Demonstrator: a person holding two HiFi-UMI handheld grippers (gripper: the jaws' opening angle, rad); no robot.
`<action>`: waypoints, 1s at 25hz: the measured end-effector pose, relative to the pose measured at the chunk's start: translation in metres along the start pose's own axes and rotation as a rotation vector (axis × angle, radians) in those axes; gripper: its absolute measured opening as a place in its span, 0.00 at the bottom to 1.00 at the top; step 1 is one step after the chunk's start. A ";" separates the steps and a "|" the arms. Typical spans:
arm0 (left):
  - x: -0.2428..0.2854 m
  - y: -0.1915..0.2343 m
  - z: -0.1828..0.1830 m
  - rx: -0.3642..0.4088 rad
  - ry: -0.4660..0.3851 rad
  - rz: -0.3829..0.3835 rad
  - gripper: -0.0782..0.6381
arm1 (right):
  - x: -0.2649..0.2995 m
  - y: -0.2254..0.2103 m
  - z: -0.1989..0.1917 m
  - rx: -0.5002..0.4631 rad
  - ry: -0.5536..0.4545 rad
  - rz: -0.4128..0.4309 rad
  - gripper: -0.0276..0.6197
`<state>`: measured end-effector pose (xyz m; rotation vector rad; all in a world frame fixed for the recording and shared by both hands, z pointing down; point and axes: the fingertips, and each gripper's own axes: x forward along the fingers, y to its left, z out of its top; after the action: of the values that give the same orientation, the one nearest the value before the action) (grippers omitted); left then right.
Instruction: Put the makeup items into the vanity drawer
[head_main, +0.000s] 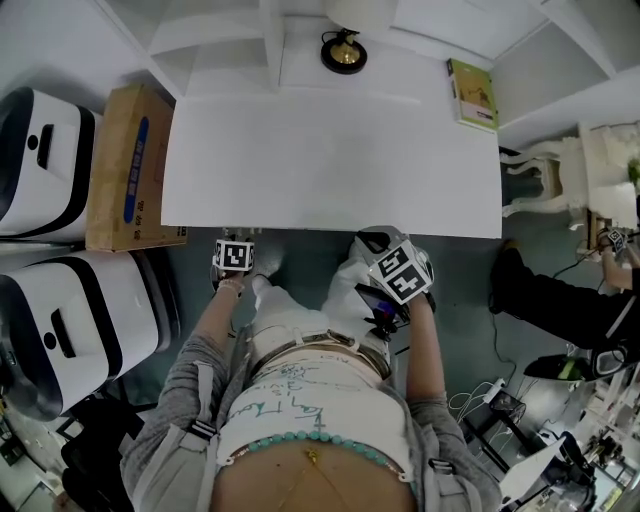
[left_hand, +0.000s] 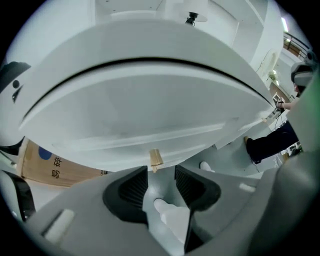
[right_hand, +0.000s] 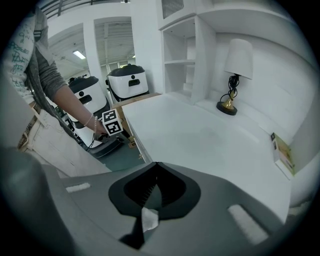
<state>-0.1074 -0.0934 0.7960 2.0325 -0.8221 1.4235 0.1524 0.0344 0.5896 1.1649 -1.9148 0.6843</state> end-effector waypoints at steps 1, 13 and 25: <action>-0.002 -0.001 -0.002 -0.001 -0.009 0.008 0.36 | -0.001 0.000 0.000 0.000 -0.006 -0.002 0.09; -0.050 -0.015 -0.002 -0.076 -0.151 0.039 0.36 | -0.012 0.002 -0.002 -0.007 -0.052 -0.017 0.09; -0.083 -0.046 0.020 -0.047 -0.247 -0.026 0.29 | -0.018 0.006 -0.001 0.013 -0.096 -0.022 0.09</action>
<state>-0.0834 -0.0611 0.7082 2.2027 -0.9170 1.1416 0.1529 0.0468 0.5746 1.2453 -1.9768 0.6408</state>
